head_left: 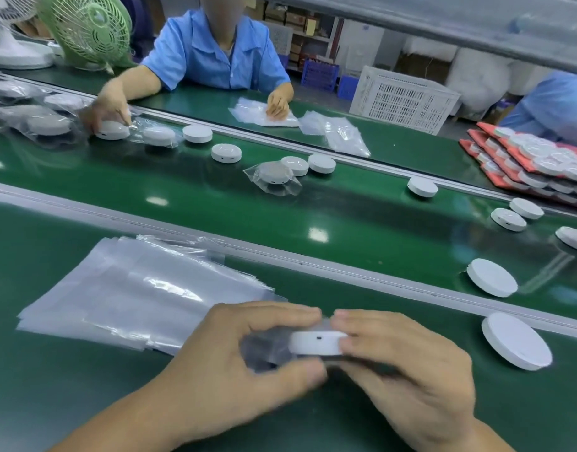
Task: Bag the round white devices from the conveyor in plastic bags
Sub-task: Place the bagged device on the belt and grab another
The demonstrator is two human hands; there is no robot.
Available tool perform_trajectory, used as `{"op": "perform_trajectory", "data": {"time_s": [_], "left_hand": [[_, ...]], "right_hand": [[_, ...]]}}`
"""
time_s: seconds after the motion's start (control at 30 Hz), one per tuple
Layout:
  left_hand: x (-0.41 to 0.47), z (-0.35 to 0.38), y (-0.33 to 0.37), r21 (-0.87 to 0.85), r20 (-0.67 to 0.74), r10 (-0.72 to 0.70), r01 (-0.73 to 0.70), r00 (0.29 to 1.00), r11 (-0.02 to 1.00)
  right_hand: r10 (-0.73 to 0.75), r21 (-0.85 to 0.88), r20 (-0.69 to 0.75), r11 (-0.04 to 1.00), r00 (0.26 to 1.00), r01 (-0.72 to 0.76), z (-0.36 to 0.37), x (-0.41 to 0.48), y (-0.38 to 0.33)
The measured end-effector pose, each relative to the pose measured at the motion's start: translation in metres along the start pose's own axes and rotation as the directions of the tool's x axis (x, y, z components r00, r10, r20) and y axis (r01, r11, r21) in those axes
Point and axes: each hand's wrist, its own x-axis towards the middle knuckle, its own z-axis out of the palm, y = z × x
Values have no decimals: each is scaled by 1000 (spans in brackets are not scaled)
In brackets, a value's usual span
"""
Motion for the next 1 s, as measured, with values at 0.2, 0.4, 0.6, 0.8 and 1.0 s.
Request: {"op": "perform_trajectory", "data": {"time_s": [0.2,0.4,0.6,0.8,1.0], "left_hand": [[-2,3,2,119,-23,92,-89,995,989],[-4,0,1,69,-60,79,-75,995,995],[-4,7,3,-12,-102,25,-26,994,1000],[-3,17,7,-246,-92,-9,-14,996,969],[-5,12,3,-201,-42,-23,14,999,979]], "right_hand": [[494,336,-172,843,852,-421,12,6,-22],[567,414,-231,793,791,-447,9,10,-20],[494,334,-242,851,835,-406,11,12,-25],[721,536,-197,647,664,-543,21,12,-36],[686,511,-285,700,670,-499,15,18,-25]]}}
